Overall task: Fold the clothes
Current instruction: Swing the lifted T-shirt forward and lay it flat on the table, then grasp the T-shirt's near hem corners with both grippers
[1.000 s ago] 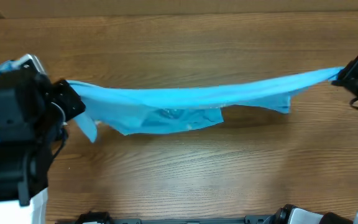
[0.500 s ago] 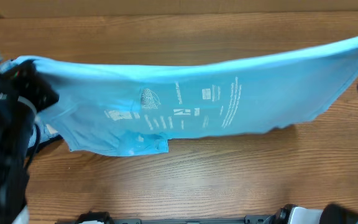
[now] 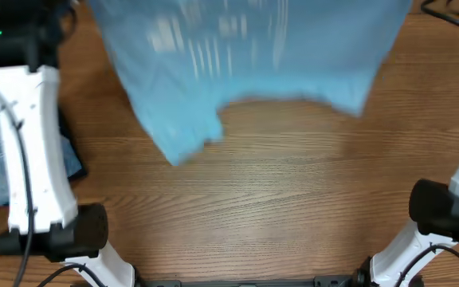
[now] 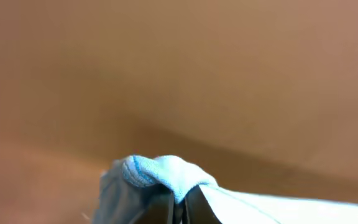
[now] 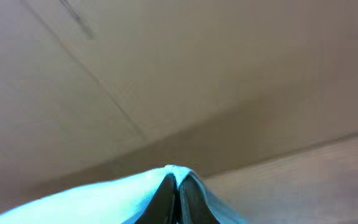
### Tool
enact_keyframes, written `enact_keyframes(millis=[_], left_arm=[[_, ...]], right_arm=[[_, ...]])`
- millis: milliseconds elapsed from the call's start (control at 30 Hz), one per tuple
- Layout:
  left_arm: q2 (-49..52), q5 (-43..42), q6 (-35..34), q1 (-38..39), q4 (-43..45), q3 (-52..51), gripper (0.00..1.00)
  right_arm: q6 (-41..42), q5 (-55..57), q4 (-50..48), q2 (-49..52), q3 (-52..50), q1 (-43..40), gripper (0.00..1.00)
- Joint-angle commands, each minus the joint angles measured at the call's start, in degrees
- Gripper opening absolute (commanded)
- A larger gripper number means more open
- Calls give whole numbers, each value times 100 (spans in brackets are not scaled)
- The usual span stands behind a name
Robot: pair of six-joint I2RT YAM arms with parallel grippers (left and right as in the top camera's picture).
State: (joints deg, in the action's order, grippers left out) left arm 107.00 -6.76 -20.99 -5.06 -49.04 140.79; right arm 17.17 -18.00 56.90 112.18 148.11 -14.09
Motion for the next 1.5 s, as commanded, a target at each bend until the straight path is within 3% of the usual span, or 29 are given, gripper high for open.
enact_keyframes(millis=[0,233,333,533,667,933,1333,1467], left_arm=[[-398,-33,374,-162,-1069,1263,4],[341,-39,470,-116,-4778,721,4],[577,-673,861,-11,-4776,-422,4],[927,-184,942,57,-4168,-3134,4],[927,-208,940,59,-3915,-4343,4],[925,-151,946,59,-3753,-5633,4],[160,-9,933,59,-4570,-5633,4],[-306,-9,715,48,-4146,-5633,4]], right_arm=[[42,151,732,-256,334,-109,4],[-782,1818,3834,-48,-446,-98,4],[-855,1912,3936,-46,-1338,-105,4],[-848,2050,3161,-46,-4203,-109,4],[-796,2050,2638,-46,-5626,-109,4],[-529,2052,2704,-46,-5888,-518,4],[-468,2050,3397,-166,-5890,-743,4],[-457,1801,2881,-695,-5890,-741,4]])
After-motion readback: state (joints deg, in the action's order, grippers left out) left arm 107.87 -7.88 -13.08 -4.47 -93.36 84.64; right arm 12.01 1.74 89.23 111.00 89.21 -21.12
